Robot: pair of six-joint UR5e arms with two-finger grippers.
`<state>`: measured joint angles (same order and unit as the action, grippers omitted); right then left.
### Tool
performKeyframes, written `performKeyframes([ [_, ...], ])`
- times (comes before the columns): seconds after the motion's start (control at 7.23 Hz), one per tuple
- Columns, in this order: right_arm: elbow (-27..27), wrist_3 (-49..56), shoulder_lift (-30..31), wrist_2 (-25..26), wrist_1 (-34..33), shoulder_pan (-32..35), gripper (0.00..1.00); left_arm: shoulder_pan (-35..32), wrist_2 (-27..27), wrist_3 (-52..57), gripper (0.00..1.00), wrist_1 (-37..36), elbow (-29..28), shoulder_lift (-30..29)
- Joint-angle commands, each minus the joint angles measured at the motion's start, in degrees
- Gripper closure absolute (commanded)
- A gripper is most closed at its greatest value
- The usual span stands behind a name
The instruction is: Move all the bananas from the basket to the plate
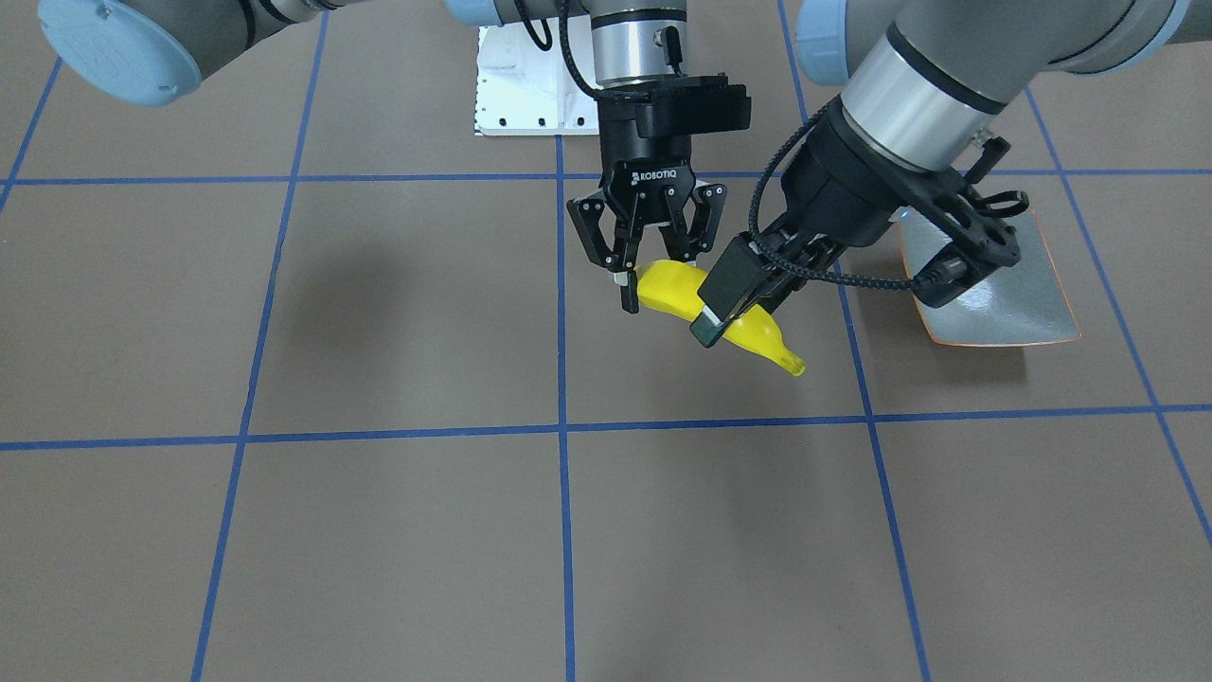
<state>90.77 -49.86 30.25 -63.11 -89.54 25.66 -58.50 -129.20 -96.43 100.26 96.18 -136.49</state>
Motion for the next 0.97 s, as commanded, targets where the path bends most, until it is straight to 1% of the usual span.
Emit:
performKeyframes([
  [0.0,1.3,0.1,0.7,-0.1,0.0,0.0,1.00,0.1,0.0,-0.1,0.89,0.0,0.1,0.0],
  [0.14,1.7,0.3,0.9,-0.1,0.1,0.0,1.00,0.1,0.0,0.0,1.00,0.0,0.2,0.1],
  [0.28,2.0,0.3,0.9,-0.3,0.1,0.0,1.00,0.1,0.0,-0.1,1.00,0.0,0.2,0.0],
  [0.41,2.4,0.0,1.3,-0.4,0.1,0.0,0.76,0.1,0.0,-0.2,1.00,0.5,0.2,0.1],
  [0.55,3.1,-0.1,1.9,-0.4,0.2,0.0,0.25,0.1,0.0,-0.3,1.00,0.5,0.2,0.1],
  [0.69,5.8,-0.6,3.0,-0.8,-0.2,-0.2,0.01,0.1,0.0,-0.4,1.00,0.5,0.2,0.1],
  [0.83,8.9,-0.6,4.8,-5.2,-0.2,-0.1,0.01,0.2,0.0,-0.3,1.00,0.4,0.2,0.2],
])
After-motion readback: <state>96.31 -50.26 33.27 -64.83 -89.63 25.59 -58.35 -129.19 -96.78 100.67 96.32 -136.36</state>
